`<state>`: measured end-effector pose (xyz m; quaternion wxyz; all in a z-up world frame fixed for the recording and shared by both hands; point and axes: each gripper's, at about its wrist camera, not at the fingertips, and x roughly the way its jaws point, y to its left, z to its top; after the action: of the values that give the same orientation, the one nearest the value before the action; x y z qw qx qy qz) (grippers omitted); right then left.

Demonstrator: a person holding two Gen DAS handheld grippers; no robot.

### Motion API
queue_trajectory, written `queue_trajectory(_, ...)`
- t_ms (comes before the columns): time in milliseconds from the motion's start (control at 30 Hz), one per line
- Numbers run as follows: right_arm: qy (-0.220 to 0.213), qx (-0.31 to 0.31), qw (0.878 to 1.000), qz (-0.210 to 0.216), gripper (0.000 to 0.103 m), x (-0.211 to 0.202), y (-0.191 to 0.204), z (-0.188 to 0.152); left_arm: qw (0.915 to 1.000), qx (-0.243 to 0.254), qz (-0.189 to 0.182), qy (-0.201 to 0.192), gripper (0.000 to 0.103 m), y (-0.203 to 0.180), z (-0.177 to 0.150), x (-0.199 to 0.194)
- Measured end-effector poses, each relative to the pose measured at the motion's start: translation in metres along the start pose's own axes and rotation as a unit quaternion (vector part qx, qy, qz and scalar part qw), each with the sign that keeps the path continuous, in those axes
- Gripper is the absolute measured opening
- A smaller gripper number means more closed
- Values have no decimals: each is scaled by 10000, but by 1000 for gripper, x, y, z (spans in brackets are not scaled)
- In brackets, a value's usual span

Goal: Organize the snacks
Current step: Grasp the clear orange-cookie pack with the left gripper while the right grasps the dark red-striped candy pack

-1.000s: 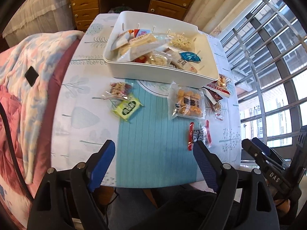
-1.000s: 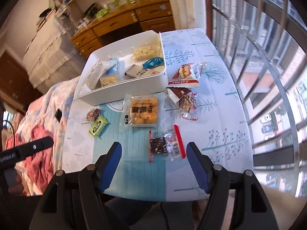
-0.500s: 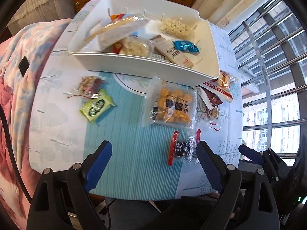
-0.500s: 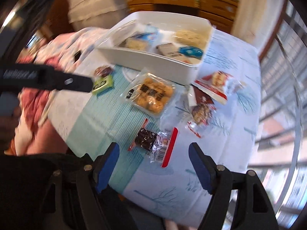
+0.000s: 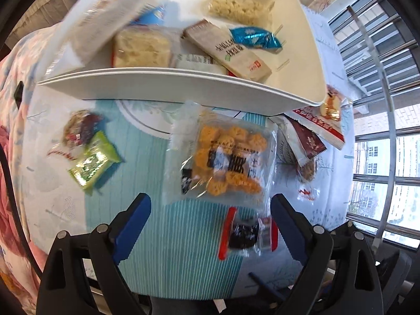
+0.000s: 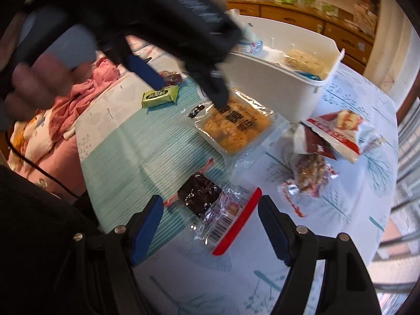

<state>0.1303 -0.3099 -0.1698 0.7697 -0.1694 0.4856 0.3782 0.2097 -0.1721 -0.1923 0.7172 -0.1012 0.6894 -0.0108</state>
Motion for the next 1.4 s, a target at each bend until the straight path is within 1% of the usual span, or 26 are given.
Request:
queue_trajectory(133, -72, -22, 10000, -13, 75, 17, 3, -6, 9998, 48, 116, 156, 92, -9, 9, 21)
queue_trajectory(267, -78, 64, 9999, 76, 75, 31, 2, -10, 9989, 183, 294, 327, 92, -16, 14, 37)
queue_trajectory(367, -87, 118, 9998, 148, 75, 39, 3, -12, 9986, 175, 327, 384, 92, -18, 18, 46)
queue_trajectory(500, -181, 14, 9997, 149, 75, 43, 9, -13, 9986, 68, 268, 440, 100, -17, 25, 54)
queue_trajectory(567, -201, -112, 9997, 67, 75, 46, 15, -12, 9987, 29, 224, 456, 101, -17, 27, 57)
queue_trajectory(667, -226, -272, 9992, -167, 75, 50, 21, -12, 9987, 3, 240, 448, 103, -18, 34, 61)
queue_trajectory(833, -278, -425, 9977, -454, 73, 55, 28, -13, 9990, -46, 234, 385, 103, -18, 39, 67)
queue_trajectory(933, -300, -497, 9970, -520, 70, 56, 29, -15, 9990, -71, 252, 359, 103, -18, 33, 70)
queue_trajectory(1000, -317, -524, 9968, -523, 60, 54, 27, -15, 9989, -72, 302, 350, 103, -19, 30, 70)
queue_trajectory(1033, -321, -533, 9967, -528, 57, 53, 26, -14, 9988, -77, 330, 342, 103, -20, 29, 70)
queue_trajectory(1100, -302, -548, 9969, -486, 54, 52, 25, -14, 9988, -88, 375, 293, 99, -22, 25, 69)
queue_trajectory(1133, -289, -570, 9968, -472, 53, 52, 25, -13, 9989, -98, 369, 277, 97, -25, 23, 69)
queue_trajectory(1167, -274, -584, 9969, -461, 52, 51, 25, -13, 9989, -120, 378, 265, 92, -26, 21, 69)
queue_trajectory(1267, -222, -589, 9973, -391, 49, 51, 25, -12, 9988, -161, 412, 214, 86, -26, 16, 67)
queue_trajectory(1333, -169, -572, 9977, -330, 47, 51, 25, -10, 9984, -212, 467, 240, 84, -26, 13, 63)
queue_trajectory(1400, -88, -575, 9980, -253, 46, 50, 23, -9, 9976, -365, 484, 326, 82, -22, 10, 63)
